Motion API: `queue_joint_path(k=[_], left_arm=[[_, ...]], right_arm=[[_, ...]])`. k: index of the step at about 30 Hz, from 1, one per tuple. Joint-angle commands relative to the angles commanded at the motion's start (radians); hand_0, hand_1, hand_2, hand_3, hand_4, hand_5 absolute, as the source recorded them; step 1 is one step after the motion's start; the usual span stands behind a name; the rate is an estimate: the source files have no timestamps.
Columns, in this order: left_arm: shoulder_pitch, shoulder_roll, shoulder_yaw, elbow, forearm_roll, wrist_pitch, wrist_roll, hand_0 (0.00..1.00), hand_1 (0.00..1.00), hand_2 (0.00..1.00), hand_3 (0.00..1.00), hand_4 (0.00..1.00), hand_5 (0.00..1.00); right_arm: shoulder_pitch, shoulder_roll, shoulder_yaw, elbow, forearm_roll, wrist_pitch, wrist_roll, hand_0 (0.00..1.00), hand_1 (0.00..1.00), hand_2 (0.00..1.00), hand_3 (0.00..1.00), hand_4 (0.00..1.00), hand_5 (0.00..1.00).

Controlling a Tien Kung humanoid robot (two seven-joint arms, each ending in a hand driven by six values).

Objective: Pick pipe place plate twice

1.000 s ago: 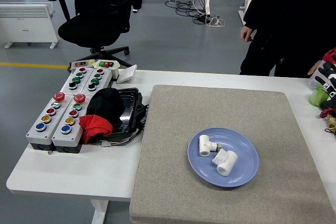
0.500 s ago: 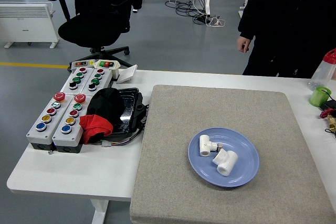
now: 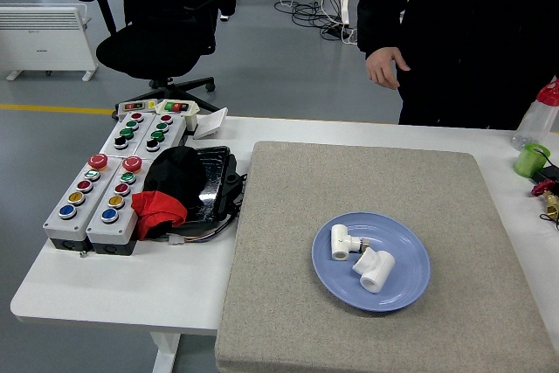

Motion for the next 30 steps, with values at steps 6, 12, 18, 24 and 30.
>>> queue_joint_path(k=[6,12,18,24,30], left_arm=[[-0.006,0.001,0.000,0.002,-0.003,0.005,-0.002,0.656,0.626,0.636,0.575,0.405,0.998],[-0.010,0.001,0.000,0.001,-0.003,0.004,-0.001,0.656,0.626,0.637,0.575,0.404,0.998],[-0.011,0.001,0.003,0.001,-0.006,0.003,0.000,0.656,0.625,0.637,0.575,0.404,0.998],[-0.012,0.001,0.009,0.000,-0.012,0.003,0.000,0.656,0.626,0.637,0.575,0.404,0.998],[-0.011,0.000,0.012,0.000,-0.016,0.001,0.001,0.656,0.625,0.637,0.574,0.404,0.998]], right_arm=[[-0.023,-0.016,0.028,-0.003,-0.019,0.035,-0.023,0.804,0.760,0.830,0.815,0.568,0.700],[-0.036,-0.029,0.044,-0.002,-0.027,0.043,-0.033,0.802,0.759,0.822,0.804,0.570,0.691],[-0.044,-0.031,0.051,-0.003,-0.034,0.050,-0.048,0.799,0.755,0.805,0.791,0.570,0.677],[-0.050,-0.031,0.051,-0.003,-0.038,0.050,-0.053,0.798,0.753,0.807,0.789,0.568,0.668],[-0.054,-0.031,0.048,-0.004,-0.042,0.054,-0.060,0.797,0.752,0.803,0.783,0.567,0.661]])
